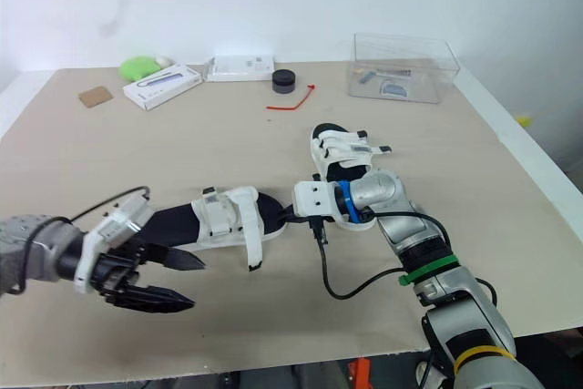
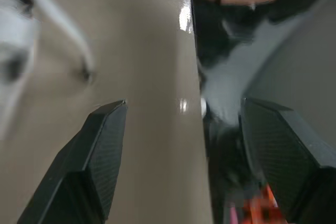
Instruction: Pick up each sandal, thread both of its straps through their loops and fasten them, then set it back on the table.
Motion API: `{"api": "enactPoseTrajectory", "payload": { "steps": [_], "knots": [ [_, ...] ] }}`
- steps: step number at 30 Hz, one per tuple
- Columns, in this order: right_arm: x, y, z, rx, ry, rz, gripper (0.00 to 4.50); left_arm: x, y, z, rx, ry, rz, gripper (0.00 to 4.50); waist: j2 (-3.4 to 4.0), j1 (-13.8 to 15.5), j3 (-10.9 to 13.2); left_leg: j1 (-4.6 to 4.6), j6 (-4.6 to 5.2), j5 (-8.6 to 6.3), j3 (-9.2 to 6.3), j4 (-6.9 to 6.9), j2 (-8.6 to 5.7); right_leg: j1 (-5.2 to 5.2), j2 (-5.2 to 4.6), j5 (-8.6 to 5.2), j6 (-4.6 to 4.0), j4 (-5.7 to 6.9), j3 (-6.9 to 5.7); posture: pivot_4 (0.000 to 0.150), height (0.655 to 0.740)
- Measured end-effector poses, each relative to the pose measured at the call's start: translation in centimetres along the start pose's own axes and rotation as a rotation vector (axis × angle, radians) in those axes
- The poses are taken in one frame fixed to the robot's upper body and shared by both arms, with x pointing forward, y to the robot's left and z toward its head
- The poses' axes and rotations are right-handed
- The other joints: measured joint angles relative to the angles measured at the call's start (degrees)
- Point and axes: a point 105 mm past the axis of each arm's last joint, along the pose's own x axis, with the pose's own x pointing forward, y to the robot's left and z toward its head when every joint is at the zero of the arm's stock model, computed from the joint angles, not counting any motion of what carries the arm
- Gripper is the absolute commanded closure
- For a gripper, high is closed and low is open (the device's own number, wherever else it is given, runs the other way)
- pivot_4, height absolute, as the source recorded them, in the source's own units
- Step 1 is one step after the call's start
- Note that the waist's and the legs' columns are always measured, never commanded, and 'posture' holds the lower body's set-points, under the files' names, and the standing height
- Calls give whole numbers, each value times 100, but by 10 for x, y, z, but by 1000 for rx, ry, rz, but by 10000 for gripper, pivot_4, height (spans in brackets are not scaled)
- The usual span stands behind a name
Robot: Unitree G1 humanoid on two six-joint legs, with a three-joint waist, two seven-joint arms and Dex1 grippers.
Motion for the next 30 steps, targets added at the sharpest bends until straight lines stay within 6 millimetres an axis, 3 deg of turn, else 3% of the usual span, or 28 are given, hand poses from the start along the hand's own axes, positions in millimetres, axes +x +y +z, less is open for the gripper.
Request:
{"api": "enactPoseTrajectory", "payload": {
  "steps": [7,11,20,23,25,28,29,30],
  "knots": [
    [1,0,0,5,-3,-4,45000,45,29,-14,10,-2,151,8746,7,-2,-6,4,-11,9,0,-2,-4,4,8,25,19,0,8,1500,7400],
    [1,1,0,6,-4,-8,45000,54,40,-5,3,-18,191,8746,7,-3,-6,2,-11,8,1,-4,-4,3,7,24,19,-3,10,1500,7400],
    [-1,4,0,11,2,-21,45000,68,58,-8,-64,-28,246,8746,6,-3,-7,-1,-11,7,1,-3,-8,4,1,27,24,-6,12,1500,7400],
    [-1,4,0,11,3,-23,45000,71,60,-7,-79,-28,245,16345,6,-3,-7,-1,-11,8,0,-2,-10,4,1,28,26,-6,12,1500,7400],
    [-1,4,0,11,3,-23,45000,73,61,-6,-85,-35,239,25290,6,-4,-7,0,-11,8,1,-2,-10,5,1,29,27,-6,12,1500,7400],
    [-1,4,0,10,3,-22,45000,76,61,-7,-107,-38,233,42131,6,-4,-7,0,-11,9,1,-1,-10,5,1,31,29,-6,14,1500,7400],
    [-1,4,0,11,3,-22,45000,76,61,-7,-110,-37,231,44854,6,-4,-7,0,-11,9,1,-1,-10,5,1,31,29,-6,15,1500,7400],
    [-1,4,0,10,3,-22,45000,76,59,-6,-121,-43,219,44854,6,-4,-7,0,-11,9,1,-1,-10,5,1,31,29,-6,14,1500,7400]
  ]
}}
